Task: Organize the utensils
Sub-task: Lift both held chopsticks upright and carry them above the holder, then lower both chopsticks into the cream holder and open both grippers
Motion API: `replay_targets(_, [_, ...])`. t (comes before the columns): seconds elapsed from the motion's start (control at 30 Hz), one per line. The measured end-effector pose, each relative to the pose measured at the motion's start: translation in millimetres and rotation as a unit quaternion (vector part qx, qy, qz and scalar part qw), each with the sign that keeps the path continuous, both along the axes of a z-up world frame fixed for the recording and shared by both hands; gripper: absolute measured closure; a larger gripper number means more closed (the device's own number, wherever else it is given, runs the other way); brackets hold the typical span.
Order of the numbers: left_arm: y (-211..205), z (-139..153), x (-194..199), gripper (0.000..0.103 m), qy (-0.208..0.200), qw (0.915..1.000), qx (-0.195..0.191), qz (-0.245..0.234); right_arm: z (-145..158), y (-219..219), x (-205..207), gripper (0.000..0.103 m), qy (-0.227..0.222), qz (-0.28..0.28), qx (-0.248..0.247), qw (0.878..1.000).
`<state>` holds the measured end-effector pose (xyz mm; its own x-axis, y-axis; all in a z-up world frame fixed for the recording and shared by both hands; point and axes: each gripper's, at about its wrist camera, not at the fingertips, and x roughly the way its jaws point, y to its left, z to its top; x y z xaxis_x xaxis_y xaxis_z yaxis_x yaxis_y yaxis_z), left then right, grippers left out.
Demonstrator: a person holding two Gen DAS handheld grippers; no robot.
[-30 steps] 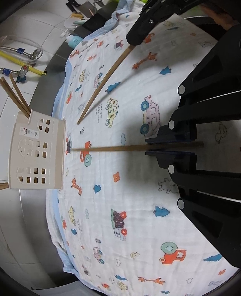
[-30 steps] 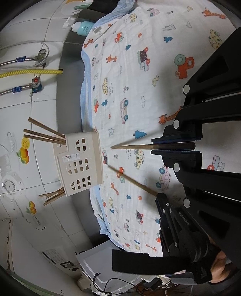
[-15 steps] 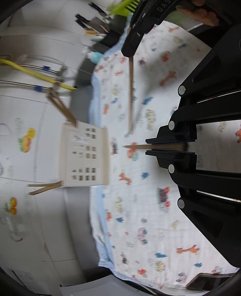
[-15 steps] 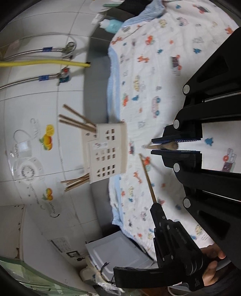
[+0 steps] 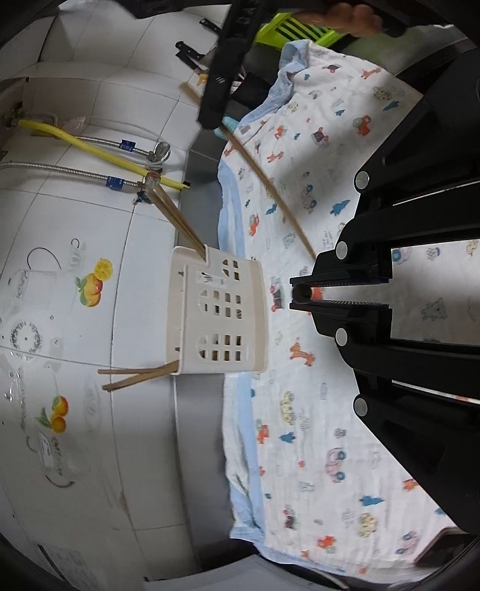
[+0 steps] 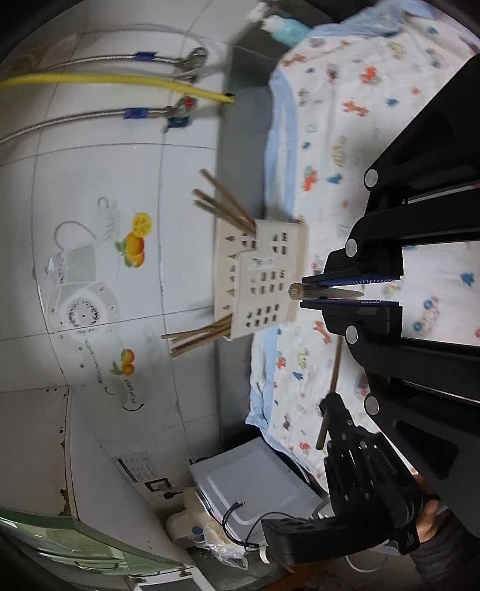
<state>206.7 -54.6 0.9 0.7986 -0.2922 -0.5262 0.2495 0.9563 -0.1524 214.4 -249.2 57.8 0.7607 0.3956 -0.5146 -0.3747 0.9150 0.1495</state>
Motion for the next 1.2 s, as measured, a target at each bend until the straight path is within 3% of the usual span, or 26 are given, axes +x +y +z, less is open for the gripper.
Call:
replay_targets(0.3, [1,40,25,0.098,-0.028,0.9994,0.014,-0.013,52,-2,45,0.097,-0.027,-0.001,-0.016,1.0])
replay_targets(0.47, [-2,68,37,0.098,-0.057,0.9978,0.031,-0.018,94,-8,62,0.097,-0.059,-0.008,-0.031,0.998])
replay_targets(0.6, [-4,96,45,0.098,-0.089,0.9951,0.04,-0.016,109,-4,79,0.097,-0.071,-0.016,-0.051,0.996])
replay_targets(0.93, [-2,163,81,0.098,-0.168,0.9843,0.05,0.019,85,9,140,0.097,-0.027,-0.019,-0.07,0.997])
replay_targets(1.2, [3,162,131,0.098,-0.171,0.9829,0.045,0.053,57,16,162,0.097,0.004,-0.011,-0.085,0.996])
